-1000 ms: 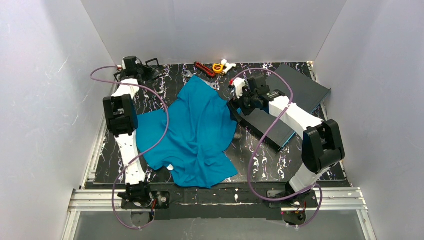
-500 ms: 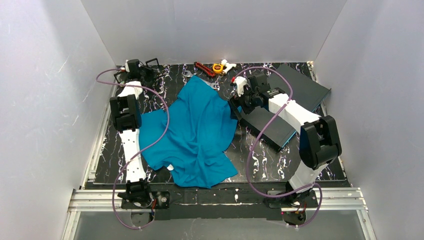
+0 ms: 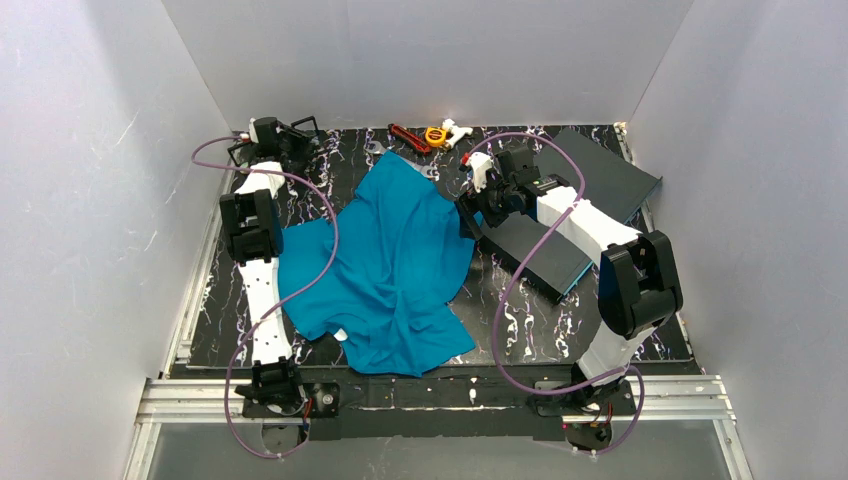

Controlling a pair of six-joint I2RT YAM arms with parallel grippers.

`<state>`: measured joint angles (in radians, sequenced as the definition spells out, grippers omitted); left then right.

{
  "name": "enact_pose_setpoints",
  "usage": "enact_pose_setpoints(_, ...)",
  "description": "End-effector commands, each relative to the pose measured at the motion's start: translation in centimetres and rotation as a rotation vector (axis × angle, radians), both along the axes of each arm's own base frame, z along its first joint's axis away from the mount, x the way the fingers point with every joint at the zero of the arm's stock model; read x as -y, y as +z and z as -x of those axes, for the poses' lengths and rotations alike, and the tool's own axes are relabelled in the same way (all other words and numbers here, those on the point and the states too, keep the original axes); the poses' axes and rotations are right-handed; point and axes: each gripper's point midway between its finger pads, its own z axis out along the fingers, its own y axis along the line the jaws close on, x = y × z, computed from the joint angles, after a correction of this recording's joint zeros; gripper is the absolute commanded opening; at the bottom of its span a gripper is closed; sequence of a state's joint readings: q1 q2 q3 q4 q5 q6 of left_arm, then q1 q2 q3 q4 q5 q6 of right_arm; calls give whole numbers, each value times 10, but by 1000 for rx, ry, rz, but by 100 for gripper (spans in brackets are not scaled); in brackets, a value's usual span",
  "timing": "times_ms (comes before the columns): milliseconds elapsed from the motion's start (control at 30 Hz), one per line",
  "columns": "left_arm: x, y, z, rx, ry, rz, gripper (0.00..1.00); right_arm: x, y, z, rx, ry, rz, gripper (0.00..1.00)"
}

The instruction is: Remove the brooch from the garment

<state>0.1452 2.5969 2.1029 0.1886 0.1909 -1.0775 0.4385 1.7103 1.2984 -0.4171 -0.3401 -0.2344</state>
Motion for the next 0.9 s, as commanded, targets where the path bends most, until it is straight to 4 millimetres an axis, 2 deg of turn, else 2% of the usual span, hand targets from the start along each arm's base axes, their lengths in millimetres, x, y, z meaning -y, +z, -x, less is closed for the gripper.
enact_pose_setpoints(0,-5,28,0,48,0,-18,32,-3,14,-7,26,-7,-26,98)
enact_pose_setpoints(667,-7,75,30,71,-15,-121,46,-6,27,-4,40,-4,-60,99)
enact_pose_setpoints(867,1,84,54,49,-68,-159,46,-9,30,-1,31,4,-79,98)
